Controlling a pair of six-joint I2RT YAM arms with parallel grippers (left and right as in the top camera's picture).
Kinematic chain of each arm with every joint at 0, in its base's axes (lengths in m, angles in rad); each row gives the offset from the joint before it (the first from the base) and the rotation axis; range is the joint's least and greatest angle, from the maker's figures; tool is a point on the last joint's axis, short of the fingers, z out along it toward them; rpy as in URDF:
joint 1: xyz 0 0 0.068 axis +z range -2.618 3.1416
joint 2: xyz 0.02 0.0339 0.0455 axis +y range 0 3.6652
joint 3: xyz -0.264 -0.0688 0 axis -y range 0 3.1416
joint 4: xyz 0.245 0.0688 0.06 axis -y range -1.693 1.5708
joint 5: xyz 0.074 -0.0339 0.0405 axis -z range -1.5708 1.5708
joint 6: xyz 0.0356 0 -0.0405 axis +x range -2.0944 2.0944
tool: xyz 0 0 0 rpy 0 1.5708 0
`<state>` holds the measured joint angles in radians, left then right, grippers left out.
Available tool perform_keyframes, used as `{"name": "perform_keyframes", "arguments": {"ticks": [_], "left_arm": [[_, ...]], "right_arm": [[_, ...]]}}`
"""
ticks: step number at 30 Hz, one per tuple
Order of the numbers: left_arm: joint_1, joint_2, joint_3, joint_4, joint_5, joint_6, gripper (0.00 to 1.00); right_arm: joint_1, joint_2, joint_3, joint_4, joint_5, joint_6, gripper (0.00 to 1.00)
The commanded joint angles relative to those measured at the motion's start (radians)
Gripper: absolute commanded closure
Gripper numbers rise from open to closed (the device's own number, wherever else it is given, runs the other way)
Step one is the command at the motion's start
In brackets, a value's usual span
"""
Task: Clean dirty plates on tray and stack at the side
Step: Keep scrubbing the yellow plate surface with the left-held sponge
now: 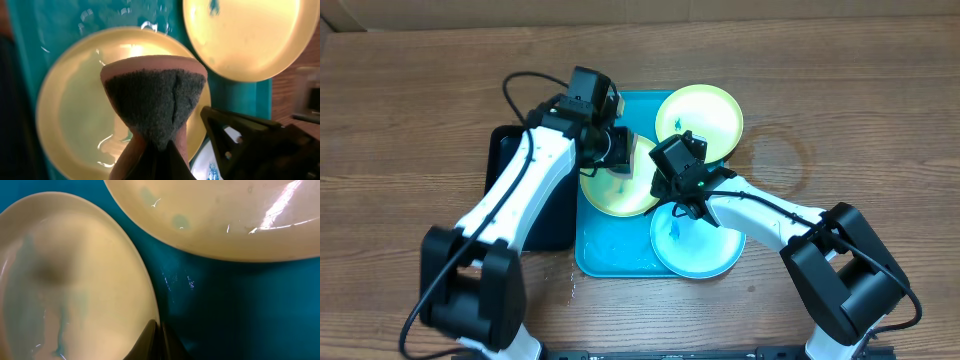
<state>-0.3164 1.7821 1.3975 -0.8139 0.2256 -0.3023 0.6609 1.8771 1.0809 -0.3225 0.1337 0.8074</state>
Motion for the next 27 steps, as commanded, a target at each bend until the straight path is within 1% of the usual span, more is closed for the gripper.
{"name": "perform_keyframes", "arguments": {"ticks": [1, 5, 11, 17, 20, 23, 25, 27], "left_arm": [[-0.023, -0.019, 0.012, -0.019, -0.134, -0.008, 0.96], [-0.026, 0.024, -0.023, -0.016, -0.187, -0.008, 0.96], [-0.024, 0.144, -0.033, -0.020, -0.254, -0.009, 0.96], [-0.024, 0.271, -0.033, -0.020, -0.248, -0.009, 0.96], [-0.024, 0.308, -0.033, -0.026, -0.143, -0.002, 0.96], [-0.023, 0.314, -0.032, -0.027, 0.060, 0.066, 0.96], [-0.023, 0.311, -0.023, -0.028, 0.167, 0.104, 0.96], [-0.019, 0.306, -0.005, -0.037, 0.242, 0.125, 0.96]], "right_arm": [[0.000, 0.003, 0.011, 0.004, -0.016, -0.004, 0.96], [0.000, 0.003, 0.011, 0.003, -0.023, -0.004, 0.96], [0.000, 0.003, 0.011, 0.002, -0.023, -0.004, 0.96], [0.000, 0.003, 0.011, -0.001, -0.023, -0.004, 0.96], [0.000, 0.003, 0.011, -0.001, -0.023, -0.004, 0.96], [0.000, 0.003, 0.011, -0.001, -0.023, -0.004, 0.96], [0.000, 0.003, 0.011, -0.001, -0.023, -0.004, 0.96], [0.000, 0.003, 0.011, 0.000, -0.023, -0.004, 0.96]]}}
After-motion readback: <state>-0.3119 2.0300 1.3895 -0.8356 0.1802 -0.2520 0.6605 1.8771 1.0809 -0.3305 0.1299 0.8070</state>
